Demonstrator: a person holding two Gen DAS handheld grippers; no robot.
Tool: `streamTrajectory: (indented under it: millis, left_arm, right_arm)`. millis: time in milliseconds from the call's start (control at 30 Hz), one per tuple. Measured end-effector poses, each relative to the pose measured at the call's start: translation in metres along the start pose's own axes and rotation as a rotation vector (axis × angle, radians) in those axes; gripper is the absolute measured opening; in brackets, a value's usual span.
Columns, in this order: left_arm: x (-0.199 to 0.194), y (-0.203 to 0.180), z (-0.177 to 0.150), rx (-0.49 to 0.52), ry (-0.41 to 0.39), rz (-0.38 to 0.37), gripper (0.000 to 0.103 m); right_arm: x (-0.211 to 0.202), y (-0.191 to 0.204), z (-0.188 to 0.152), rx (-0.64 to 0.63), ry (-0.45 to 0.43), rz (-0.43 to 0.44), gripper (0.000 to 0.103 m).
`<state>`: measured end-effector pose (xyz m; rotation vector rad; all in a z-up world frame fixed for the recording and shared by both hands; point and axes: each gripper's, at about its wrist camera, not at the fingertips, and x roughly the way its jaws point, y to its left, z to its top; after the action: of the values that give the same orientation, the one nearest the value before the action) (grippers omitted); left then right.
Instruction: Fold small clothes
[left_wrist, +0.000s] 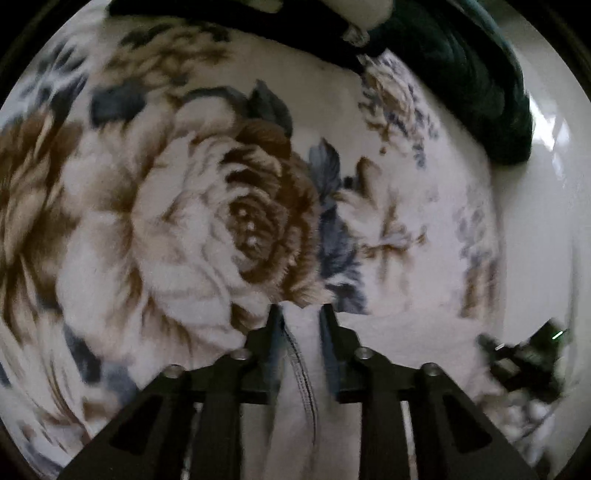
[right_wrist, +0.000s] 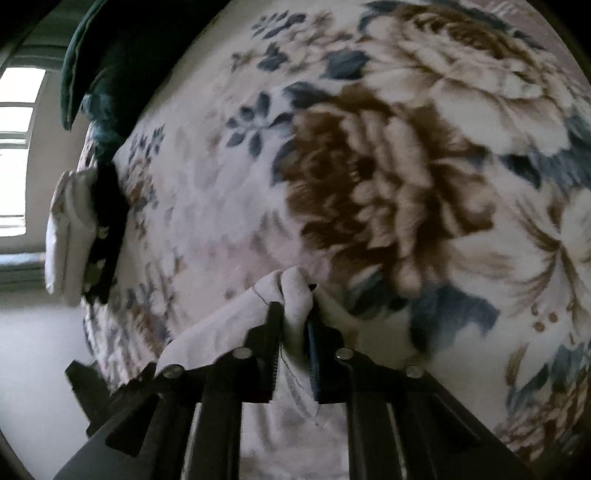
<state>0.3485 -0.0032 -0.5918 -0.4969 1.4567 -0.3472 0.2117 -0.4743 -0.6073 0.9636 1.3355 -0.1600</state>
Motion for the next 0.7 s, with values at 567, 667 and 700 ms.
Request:
streamTrajectory:
  millis: [567, 667, 700]
  left_arm:
    - [-0.021, 0.023, -0.066, -0.038, -0.048, 0.056, 0.004]
    - [-0.032, 0.015, -0.061, -0.023, -0.049, -0.009, 0.006]
    - [-0.035, 0.011, -0.058, -0.016, -0.049, -0.013, 0.015]
  right_arm:
    - [-0.019, -0.032, -0.041, -0.028, 0.02, -0.037, 0.0]
    - [-0.017, -0.034, -0.032, -0.045, 0.07, -0.025, 0.0]
    - [-0.02, -0.028, -0.03, -0.078, 0.082, -0.029, 0.0]
